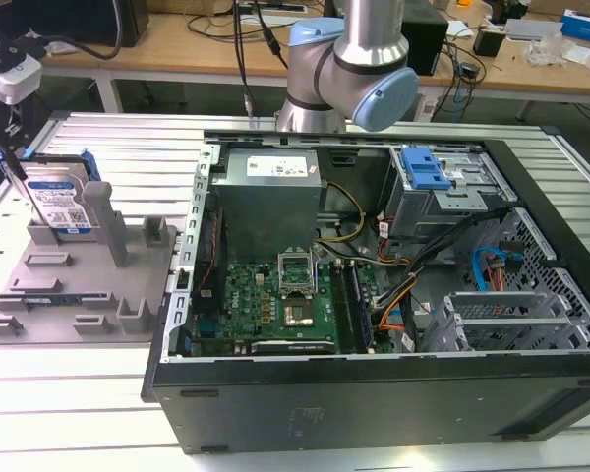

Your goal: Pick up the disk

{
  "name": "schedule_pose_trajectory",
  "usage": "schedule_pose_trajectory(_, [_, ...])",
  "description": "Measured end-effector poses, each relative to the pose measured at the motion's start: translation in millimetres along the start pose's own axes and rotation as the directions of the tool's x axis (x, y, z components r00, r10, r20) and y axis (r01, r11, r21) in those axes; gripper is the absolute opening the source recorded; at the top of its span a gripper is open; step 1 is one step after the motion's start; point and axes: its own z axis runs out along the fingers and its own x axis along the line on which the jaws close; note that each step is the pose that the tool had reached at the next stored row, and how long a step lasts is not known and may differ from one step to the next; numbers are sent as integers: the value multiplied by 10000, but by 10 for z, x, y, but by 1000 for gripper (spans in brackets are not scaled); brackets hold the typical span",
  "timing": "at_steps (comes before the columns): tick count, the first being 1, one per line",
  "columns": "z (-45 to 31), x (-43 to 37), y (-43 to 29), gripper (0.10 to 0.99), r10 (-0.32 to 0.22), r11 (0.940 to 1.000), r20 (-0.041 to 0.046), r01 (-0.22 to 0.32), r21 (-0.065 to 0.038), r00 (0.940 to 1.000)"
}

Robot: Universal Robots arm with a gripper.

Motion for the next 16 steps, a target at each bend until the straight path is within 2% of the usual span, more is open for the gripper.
schedule_pose_trajectory(2, [1,0,0,482,-392,9992,-15,392,0,9992])
schedule_pose_trajectory(5, [4,0,0,482,-1011,9949,-39,1011,-1,9949])
schedule_pose_trajectory(8, [10,0,0,482,-1707,9853,-66,1707,-4,9853])
schedule_pose_trajectory(11, [17,0,-1,482,-2394,9709,-89,2394,-6,9709])
schedule_pose_trajectory(12, [21,0,-1,482,-2836,9589,-103,2836,-4,9589])
schedule_pose_trajectory(13, [25,0,-1,482,-3095,9509,-111,3095,-3,9508])
schedule_pose_trajectory(14, [32,0,-1,482,-3527,9357,-127,3528,-8,9356])
schedule_pose_trajectory(15, [36,0,-1,482,-3766,9264,-136,3766,-10,9263])
schedule_pose_trajectory(16, [38,0,-1,482,-3917,9201,-142,3917,-12,9200])
